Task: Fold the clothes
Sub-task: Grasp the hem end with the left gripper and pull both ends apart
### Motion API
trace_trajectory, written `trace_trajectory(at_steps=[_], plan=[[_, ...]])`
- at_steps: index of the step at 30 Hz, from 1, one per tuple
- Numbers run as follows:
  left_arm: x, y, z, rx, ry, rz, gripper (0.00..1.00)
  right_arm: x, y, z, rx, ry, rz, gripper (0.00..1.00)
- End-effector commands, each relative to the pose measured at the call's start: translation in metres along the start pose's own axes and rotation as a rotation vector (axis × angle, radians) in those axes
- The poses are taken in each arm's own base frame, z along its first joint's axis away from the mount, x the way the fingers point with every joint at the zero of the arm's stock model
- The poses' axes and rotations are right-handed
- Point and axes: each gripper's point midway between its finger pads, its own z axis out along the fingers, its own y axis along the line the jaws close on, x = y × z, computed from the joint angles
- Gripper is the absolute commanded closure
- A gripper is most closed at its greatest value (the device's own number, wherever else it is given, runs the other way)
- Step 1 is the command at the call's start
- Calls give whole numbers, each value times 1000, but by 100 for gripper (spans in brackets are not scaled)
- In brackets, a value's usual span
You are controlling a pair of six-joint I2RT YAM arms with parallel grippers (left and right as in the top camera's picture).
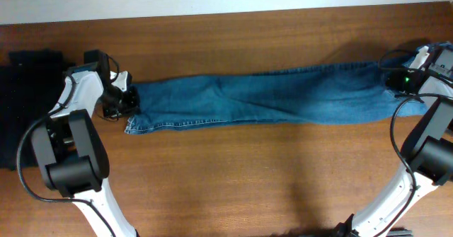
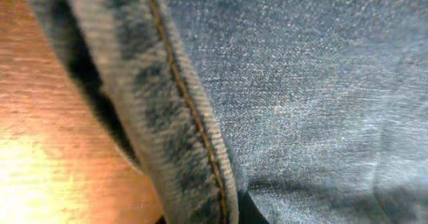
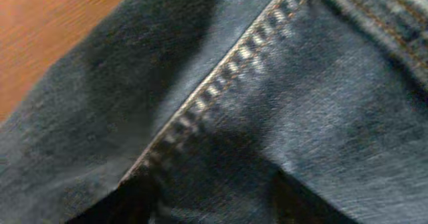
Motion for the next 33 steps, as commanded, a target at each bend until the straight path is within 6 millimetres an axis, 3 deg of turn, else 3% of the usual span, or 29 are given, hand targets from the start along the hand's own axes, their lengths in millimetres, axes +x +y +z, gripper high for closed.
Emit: trace_trajectory(at_steps=[1,5,9,13,18,22,28,33], plan=[[-16,1,-21,17,-45,-5,99,-4,45,-7,-53,-4,-69,27],[-28,10,-46,-61,-96,0,99,-28,68,-37,-83,-71,-105,13],[-34,32,-75,-195,-134,-13,100,-41,94,-65,-138,-108,-121,3],[-38,53,-104,-310,-168,-5,99,-37,121,-87,-177,-89,-129,0],[-34,94,-136,-483,-195,-53,99,-17,151,-107,-196,-9,-87,1],[-27,119,-158,-519,-224,-111,100,-6,153,-119,-139,32,-31,1],[-17,163,-217,-619,-326,-218,100,6,148,-137,-104,81,16,1],[-14,176,-262,-628,-428,-271,100,13,136,-138,-35,109,16,1]])
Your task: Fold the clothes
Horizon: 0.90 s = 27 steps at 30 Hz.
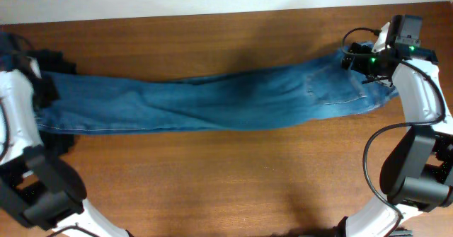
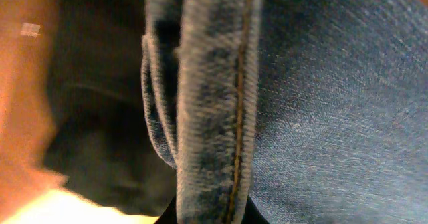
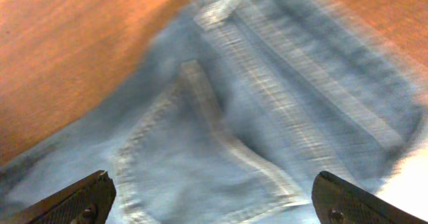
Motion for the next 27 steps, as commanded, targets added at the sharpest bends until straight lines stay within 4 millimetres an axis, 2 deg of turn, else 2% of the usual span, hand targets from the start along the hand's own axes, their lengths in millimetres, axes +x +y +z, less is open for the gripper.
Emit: trace_trajectory(at_steps=[1,9,13,23,27], plan=[[-21,34,-49,-51,-136,-56,100,-2,-15,-12,88,-23,23,1],[-25,-15,-88,113,-209,-25,100,19,-63,-20,119,78,165,1],[-21,-55,-116,168,-240,42,100,34,-89,-27,153,137,229,1],[5,-181,-193,375,-298,188,100,65,-94,-35,178,262,257,1],[20,-222,-213,434,-322,251,99,76,-93,-38,184,308,263,1]])
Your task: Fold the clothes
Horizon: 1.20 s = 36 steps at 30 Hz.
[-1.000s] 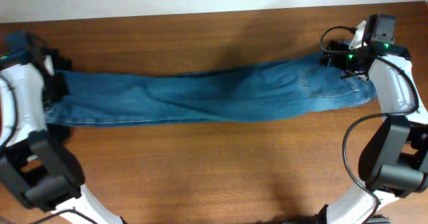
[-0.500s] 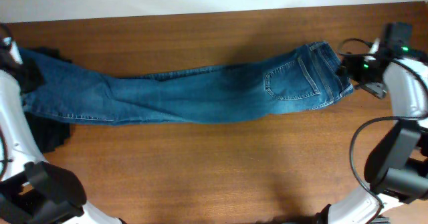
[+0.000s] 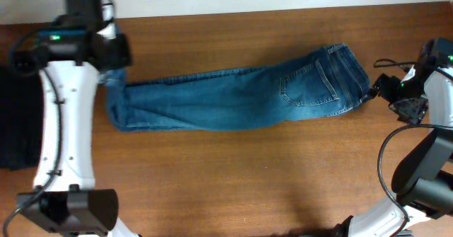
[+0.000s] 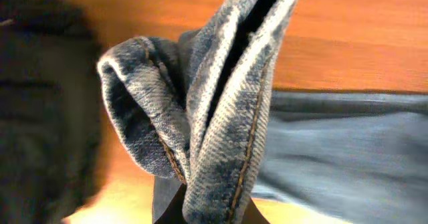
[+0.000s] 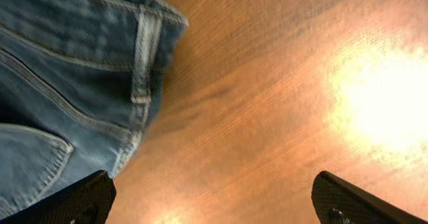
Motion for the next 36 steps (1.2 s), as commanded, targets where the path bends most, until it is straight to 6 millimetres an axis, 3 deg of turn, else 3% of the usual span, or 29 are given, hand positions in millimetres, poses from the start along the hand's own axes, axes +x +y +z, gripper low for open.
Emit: trace_trajectory(at_steps=[1,8,14,21,24,29,30,34,36], plan=[[-8,-36,-27,72,-71,8,99,7,2,-9,-2,4,4,1],[11,-103,-6,135,-2,80,99,20,-2,-4,9,53,6,1],[45,-149,44,138,134,184,99,29,-5,8,15,75,8,1],[102,-186,102,104,328,299,99,30,-6,18,13,68,7,1],[123,-203,119,97,378,346,100,30,-6,22,12,64,7,1],[140,-228,136,108,388,395,100,29,-5,23,7,60,7,1],[144,-231,138,110,392,404,98,29,-5,23,7,59,6,1],[150,-238,137,113,395,422,69,29,-4,23,3,61,7,1],[149,-239,137,119,391,420,48,30,-1,23,-18,65,7,1]])
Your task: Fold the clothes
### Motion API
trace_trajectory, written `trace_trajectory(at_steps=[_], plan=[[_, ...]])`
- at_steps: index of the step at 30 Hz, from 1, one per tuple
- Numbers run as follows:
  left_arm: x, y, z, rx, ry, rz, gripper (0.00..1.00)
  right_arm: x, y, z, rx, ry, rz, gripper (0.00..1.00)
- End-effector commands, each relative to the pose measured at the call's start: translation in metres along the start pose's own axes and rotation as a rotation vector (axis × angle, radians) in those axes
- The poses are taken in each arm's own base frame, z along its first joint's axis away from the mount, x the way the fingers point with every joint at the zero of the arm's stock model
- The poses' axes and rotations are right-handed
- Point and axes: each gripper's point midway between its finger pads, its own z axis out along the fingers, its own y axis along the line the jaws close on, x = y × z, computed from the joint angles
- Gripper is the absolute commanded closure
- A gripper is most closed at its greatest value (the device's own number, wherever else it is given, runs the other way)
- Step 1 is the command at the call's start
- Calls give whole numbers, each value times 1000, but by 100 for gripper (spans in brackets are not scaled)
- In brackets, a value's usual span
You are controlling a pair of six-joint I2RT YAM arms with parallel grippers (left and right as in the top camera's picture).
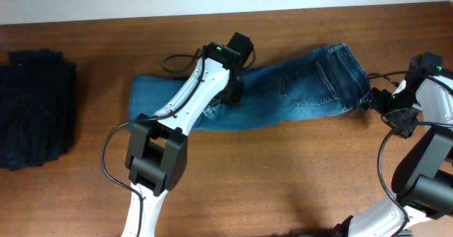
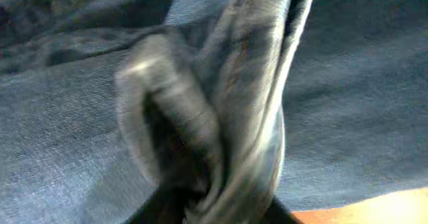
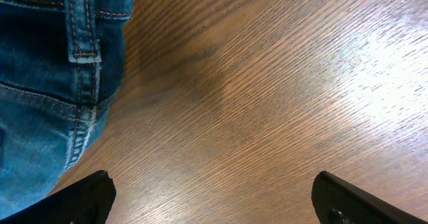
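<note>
The blue jeans (image 1: 311, 88) lie across the table, with the waist and back pockets at the right. The leg part is doubled over, and its fold sits at the left end (image 1: 138, 99). My left gripper (image 1: 232, 88) is over the middle of the jeans, shut on the bunched leg hems (image 2: 221, 117), which fill the blurred left wrist view. My right gripper (image 1: 388, 108) stands open over bare wood just right of the waistband (image 3: 80, 30). Its fingertips (image 3: 87, 197) have nothing between them.
A stack of dark folded clothes (image 1: 35, 106) lies at the table's far left. The brown wooden table (image 1: 283, 180) stretches in front of the jeans. A pale wall edge runs along the back.
My left gripper was at the jeans' far left end with the hems held up; now it is over the middle of the jeans, with the legs doubled over. The right gripper has barely moved.
First both grippers were shut on the ends of the jeans, which were stretched across the table. Then the jeans sat farther left and my right gripper was open over the waist. Later the right one stood beside the waist, with the left holding the hems up. Now the hems are over the middle.
</note>
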Motion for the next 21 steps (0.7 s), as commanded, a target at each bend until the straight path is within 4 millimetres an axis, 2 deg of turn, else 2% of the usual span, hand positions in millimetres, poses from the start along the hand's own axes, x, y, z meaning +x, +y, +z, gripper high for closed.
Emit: trace_trajectory(at_steps=[1,2,3,8,11,13,16,20,21], plan=[[-4,-6,2,20,-10,-8,35,1,9,-8,-44,-17,0,1],[-5,-8,2,33,-14,-8,27,2,11,-8,-53,-15,-2,1],[-6,-10,1,42,-16,-9,24,2,11,-8,-53,-15,-3,1],[-15,0,-5,43,-42,-42,25,1,11,-8,-53,-18,-3,1],[-19,11,-16,43,-44,-97,41,0,11,-8,-54,-21,-3,1],[-19,9,-23,79,-35,-117,46,0,11,-8,-55,-21,-3,1],[-13,1,-25,125,-4,-113,47,-1,12,-8,-59,-25,-4,1],[-5,26,-23,23,22,-144,48,-1,17,-9,-88,-21,-5,1],[-5,28,-23,35,28,-151,52,0,20,-9,-104,-17,-6,1]])
